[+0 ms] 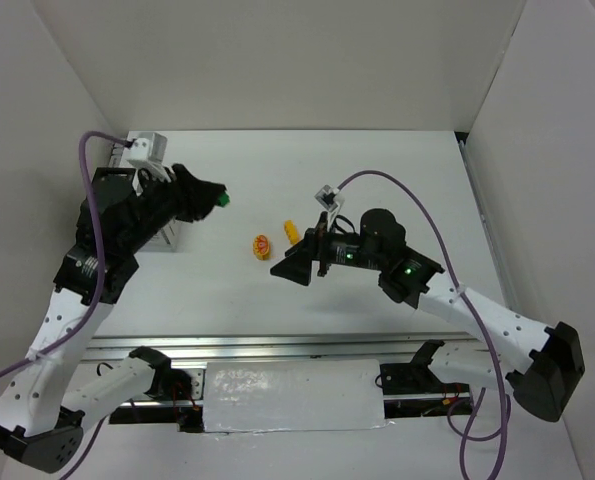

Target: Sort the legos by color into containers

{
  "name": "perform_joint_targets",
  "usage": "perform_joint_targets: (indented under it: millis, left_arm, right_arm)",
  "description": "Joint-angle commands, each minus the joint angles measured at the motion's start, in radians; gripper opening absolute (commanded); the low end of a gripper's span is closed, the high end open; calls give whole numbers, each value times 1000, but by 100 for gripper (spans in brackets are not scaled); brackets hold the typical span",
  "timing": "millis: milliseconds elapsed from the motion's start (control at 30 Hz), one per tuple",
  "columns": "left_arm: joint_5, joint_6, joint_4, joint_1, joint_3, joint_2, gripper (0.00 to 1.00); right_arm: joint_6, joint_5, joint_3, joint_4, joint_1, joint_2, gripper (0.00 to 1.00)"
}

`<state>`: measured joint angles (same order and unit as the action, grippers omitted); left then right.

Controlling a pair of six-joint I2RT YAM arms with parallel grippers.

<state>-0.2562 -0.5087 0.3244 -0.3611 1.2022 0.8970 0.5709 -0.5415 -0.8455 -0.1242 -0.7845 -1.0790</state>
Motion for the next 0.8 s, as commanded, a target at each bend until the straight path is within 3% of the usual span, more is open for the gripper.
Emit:
perform_joint_targets:
  millis: [0, 67, 100, 133, 167, 233, 400, 767]
  left_arm:
    - [751, 24, 108, 11, 48, 49, 0]
    - [1015, 4, -41, 14, -8, 65, 0]
    - [1066, 22, -129, 20, -41, 71, 0]
    - [1090, 100, -230, 27, -120, 77, 0]
    - [1075, 152, -484, 52, -162, 103, 0]
    - [1054, 215, -608, 97, -175, 214, 0]
    - [954, 131, -556, 306, -36, 434, 0]
    - [756, 174, -644, 393, -1, 667, 0]
  right_arm:
    - [-51, 230, 37, 96, -4, 89, 100]
    - [-66, 238, 56, 113, -1, 116, 100]
    - [-80, 242, 57, 116, -1, 122, 100]
    - [-85, 244, 57, 117, -1, 126, 100]
    - [-91, 244, 60, 145, -1, 137, 100]
    - [-98, 233, 75, 150, -1, 157, 100]
    - [-117, 255, 123, 172, -1, 212, 100]
    - [-137, 224, 137, 167, 10, 191, 100]
